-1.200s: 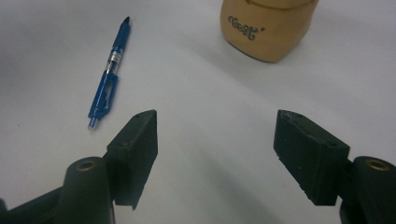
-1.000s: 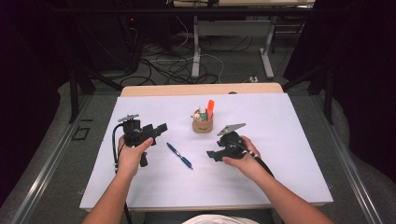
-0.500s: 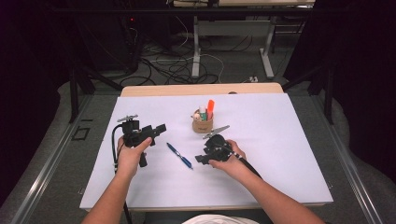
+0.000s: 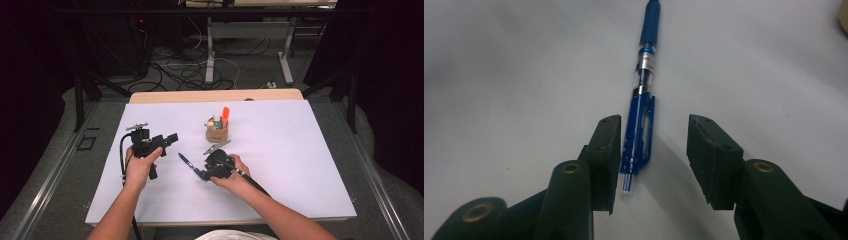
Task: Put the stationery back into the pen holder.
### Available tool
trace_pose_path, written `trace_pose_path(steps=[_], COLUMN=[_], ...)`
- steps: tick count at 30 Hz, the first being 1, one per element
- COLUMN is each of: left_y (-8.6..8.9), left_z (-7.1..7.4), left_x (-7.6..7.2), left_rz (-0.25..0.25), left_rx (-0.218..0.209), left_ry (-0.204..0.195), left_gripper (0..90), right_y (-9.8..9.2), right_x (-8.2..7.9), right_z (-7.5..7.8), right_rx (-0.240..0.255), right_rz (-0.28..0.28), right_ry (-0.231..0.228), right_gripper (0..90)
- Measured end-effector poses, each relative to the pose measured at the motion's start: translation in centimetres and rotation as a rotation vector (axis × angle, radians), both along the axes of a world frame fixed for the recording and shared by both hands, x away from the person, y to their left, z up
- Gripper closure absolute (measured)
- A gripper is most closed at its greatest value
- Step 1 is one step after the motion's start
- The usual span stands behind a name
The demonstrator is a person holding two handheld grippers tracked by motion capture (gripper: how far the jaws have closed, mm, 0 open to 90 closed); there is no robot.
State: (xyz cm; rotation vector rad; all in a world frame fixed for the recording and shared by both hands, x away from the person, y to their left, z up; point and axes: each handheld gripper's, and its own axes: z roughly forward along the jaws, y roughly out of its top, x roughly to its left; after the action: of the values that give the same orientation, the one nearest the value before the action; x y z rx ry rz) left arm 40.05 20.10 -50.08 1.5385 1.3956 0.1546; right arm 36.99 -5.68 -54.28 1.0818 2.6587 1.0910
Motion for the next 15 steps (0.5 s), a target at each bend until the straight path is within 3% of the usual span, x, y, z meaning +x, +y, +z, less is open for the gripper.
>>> trace_pose_path(steps=[15], left_y=[0.3], left_z=[0.0], left_x=[0.1], left_rz=[-0.010], left_rx=[0.000], left_ry=[0.015], left_gripper=[24.3], right_y=[1.7], right_x=[-0.2], right_z=[-0.7], right_rx=[-0.036], right_rz=[-0.013], right_ry=[0.016], right_gripper=[61.5])
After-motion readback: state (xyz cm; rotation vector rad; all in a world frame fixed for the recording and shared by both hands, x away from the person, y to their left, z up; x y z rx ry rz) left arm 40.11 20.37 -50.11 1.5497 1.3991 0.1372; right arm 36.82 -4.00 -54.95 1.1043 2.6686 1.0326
